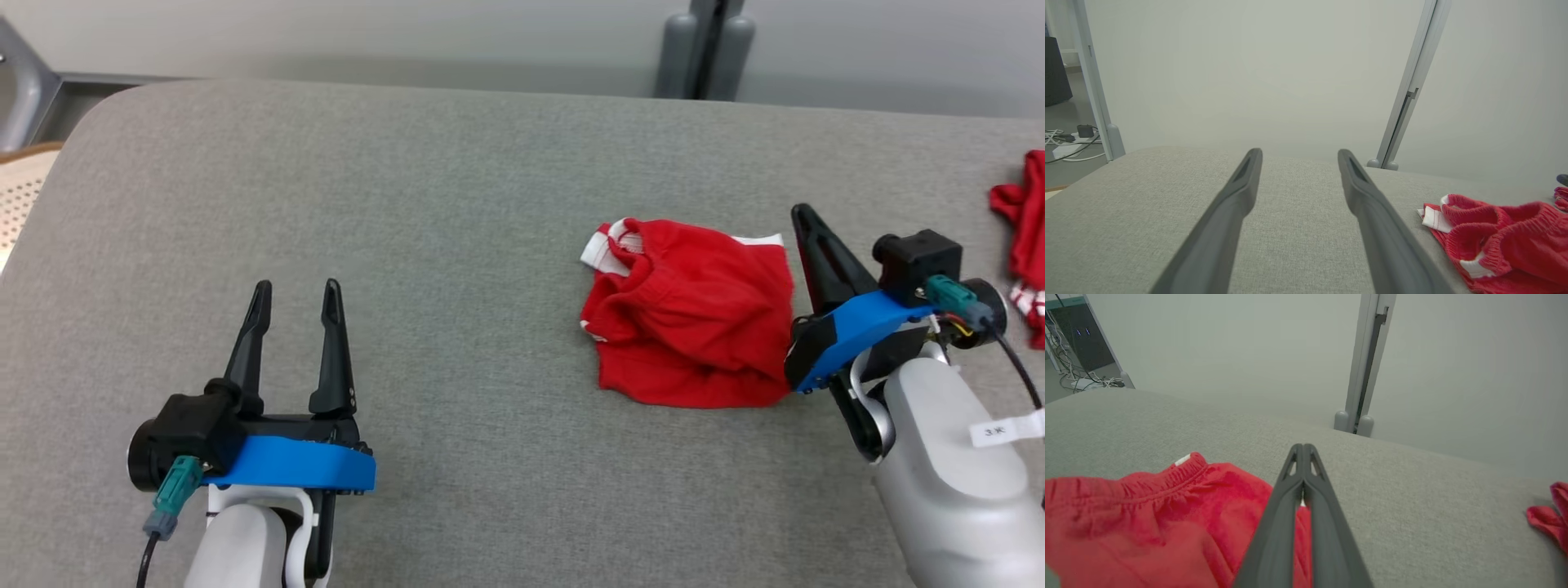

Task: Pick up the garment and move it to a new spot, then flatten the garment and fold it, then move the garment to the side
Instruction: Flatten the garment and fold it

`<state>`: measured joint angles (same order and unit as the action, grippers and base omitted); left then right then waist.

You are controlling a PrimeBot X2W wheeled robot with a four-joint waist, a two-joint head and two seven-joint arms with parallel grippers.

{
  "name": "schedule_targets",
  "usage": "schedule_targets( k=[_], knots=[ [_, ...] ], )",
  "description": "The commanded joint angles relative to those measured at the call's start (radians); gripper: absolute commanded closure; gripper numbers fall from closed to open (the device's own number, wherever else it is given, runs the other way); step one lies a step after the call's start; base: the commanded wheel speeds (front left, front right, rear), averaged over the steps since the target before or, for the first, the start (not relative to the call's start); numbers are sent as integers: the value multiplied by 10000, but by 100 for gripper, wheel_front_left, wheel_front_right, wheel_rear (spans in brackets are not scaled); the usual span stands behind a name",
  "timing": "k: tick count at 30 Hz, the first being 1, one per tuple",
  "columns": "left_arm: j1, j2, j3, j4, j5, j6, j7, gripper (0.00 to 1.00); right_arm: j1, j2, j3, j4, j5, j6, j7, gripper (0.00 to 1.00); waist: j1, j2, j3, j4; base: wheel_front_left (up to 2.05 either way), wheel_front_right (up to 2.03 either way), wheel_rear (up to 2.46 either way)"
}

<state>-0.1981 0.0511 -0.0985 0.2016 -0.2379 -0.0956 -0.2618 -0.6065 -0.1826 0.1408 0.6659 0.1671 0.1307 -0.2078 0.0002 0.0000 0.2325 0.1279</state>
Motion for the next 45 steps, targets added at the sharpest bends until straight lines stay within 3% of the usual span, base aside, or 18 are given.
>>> schedule_targets(
  k=[1, 9, 22, 35, 45],
  knots=[
    [-185, -12, -35, -27, -71, 43, -44, 0, -249, -103, 173, 352, 64, 2, -54, 100, -2, 0, 196, 221, 0, 0, 0],
    [-134, -10, -7, -51, -119, 123, -44, 0, -570, 223, 1656, 1755, 885, 2, -451, 100, -2, 0, 262, 355, 0, 0, 0],
    [-149, -9, -172, -107, -195, 165, -44, 0, 615, 677, 3688, 524, 1715, 2, -577, 100, -2, 0, 275, 306, 0, 0, 0],
    [-205, -9, -219, -43, -267, 245, -44, 0, 858, 1050, 3020, 563, 1163, 2, -579, 100, -2, 0, 299, 271, 0, 0, 0],
    [109, -12, 297, -50, 10, 174, -43, 0, 1647, 876, 900, -1622, 667, 2, -578, 100, -2, 0, -239, -550, 0, 0, 0]
  ],
)
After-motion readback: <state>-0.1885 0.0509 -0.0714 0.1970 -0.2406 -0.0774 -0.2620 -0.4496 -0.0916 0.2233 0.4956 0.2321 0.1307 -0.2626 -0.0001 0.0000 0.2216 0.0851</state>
